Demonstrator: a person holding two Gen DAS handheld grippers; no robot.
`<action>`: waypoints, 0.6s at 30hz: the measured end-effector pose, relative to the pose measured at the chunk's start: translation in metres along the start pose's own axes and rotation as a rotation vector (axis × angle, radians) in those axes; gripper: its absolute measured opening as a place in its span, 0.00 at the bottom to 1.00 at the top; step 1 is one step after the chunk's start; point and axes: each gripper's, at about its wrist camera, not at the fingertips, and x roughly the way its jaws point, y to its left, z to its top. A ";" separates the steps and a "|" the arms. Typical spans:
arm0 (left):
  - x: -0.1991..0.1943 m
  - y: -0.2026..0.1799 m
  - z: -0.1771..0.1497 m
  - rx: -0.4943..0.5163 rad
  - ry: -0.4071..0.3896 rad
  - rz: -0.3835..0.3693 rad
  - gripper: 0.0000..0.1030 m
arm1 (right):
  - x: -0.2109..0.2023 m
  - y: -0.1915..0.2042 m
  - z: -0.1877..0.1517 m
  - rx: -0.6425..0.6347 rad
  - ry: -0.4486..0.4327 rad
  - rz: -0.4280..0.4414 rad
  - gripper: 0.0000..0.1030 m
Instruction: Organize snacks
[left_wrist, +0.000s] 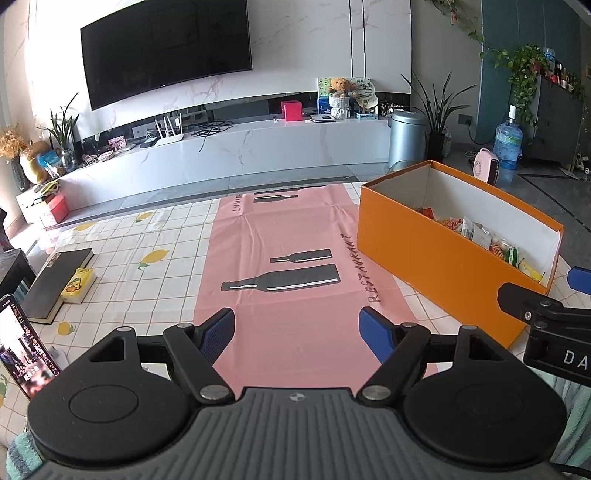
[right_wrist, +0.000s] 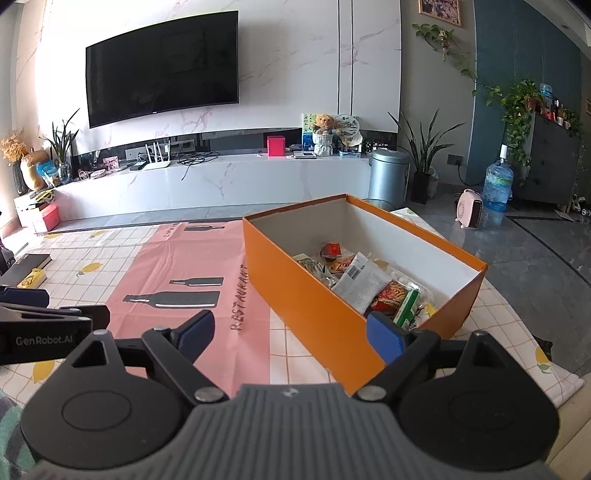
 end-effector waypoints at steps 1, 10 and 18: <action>0.000 0.000 0.000 0.000 -0.001 0.000 0.87 | 0.000 0.000 0.000 0.000 -0.001 0.000 0.84; -0.003 0.000 0.002 0.002 -0.001 0.003 0.87 | -0.002 0.000 0.000 -0.001 -0.007 -0.002 0.84; -0.006 0.000 0.004 0.007 -0.005 0.007 0.87 | -0.004 0.000 0.000 -0.003 -0.009 -0.006 0.85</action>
